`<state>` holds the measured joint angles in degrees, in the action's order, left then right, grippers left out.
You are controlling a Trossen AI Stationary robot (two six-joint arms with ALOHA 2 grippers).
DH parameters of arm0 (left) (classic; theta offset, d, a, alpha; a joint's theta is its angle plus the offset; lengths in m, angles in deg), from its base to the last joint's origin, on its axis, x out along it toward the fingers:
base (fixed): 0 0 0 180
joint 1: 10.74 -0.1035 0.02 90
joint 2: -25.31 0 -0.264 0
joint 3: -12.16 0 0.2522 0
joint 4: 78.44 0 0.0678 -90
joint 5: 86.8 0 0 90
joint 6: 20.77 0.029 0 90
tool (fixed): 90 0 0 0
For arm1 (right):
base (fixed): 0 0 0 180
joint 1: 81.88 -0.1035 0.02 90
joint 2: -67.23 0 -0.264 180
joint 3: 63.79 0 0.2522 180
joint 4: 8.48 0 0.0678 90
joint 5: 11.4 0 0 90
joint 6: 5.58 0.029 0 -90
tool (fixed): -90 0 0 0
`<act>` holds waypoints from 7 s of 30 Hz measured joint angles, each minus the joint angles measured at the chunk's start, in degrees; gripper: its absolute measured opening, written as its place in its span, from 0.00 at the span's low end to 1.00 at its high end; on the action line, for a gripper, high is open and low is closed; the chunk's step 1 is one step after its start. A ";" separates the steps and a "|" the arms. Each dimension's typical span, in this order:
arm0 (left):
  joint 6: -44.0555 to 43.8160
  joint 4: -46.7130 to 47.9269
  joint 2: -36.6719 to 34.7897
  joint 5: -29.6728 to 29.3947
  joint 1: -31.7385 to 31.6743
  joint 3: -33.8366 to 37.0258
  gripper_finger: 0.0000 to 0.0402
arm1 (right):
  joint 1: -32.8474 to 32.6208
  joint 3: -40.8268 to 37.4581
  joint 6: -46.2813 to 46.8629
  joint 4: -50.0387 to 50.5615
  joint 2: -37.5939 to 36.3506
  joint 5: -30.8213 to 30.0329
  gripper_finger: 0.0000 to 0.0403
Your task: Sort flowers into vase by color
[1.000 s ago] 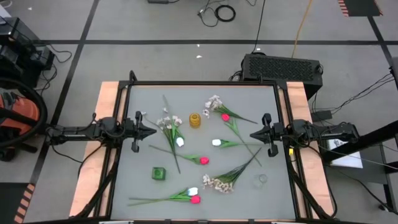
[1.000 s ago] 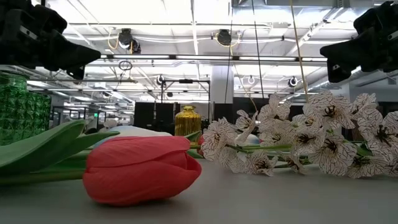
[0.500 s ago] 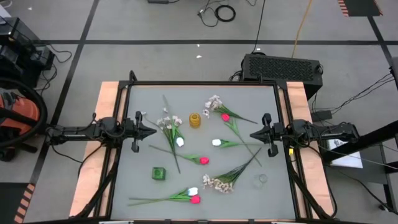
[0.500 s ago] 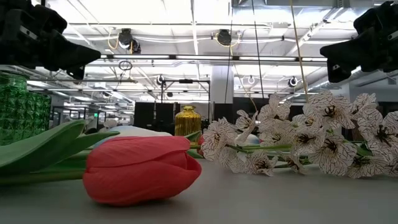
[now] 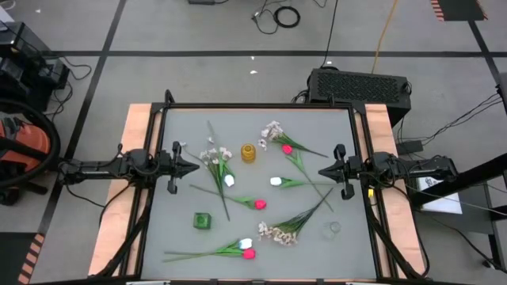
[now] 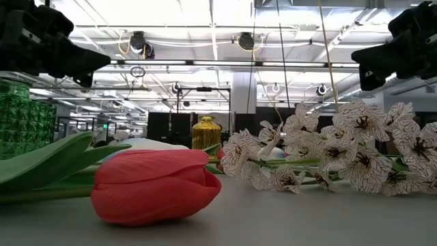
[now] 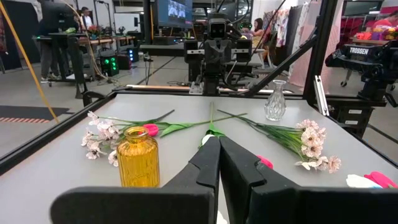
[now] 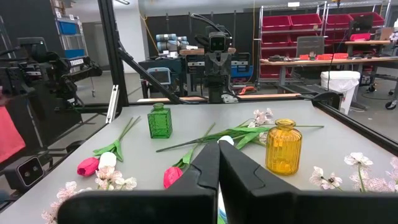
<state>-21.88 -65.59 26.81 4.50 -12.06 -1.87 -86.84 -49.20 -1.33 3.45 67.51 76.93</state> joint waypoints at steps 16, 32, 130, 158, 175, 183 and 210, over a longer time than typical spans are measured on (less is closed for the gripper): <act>0.00 -0.02 0.00 0.02 0.00 -0.02 0.04 | 0.01 0.02 -0.01 0.00 -0.01 0.01 0.00; -0.02 -1.42 0.00 -0.03 0.01 -0.02 0.04 | -0.01 0.02 0.00 0.00 0.01 0.02 0.00; -28.85 28.48 63.70 -21.63 4.99 -52.48 0.04 | -0.01 49.87 13.59 22.03 58.15 -4.44 0.00; -40.60 26.99 76.22 -27.48 7.95 -52.48 0.04 | 1.45 49.98 17.03 16.46 64.68 -12.44 0.00; -46.15 27.74 76.22 -27.79 15.29 -52.48 0.04 | 1.87 49.89 20.70 22.72 66.88 -13.02 0.00; -46.29 30.98 78.91 -19.99 15.79 -52.48 0.07 | 1.87 49.89 21.40 23.14 66.70 -10.37 0.00; -84.05 44.87 91.51 -31.39 16.61 -52.44 0.70 | 1.85 49.89 20.61 23.47 66.70 -10.23 0.00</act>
<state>-105.92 -20.71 118.32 -26.89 4.55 -54.31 -84.99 0.69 19.28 26.92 134.21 66.70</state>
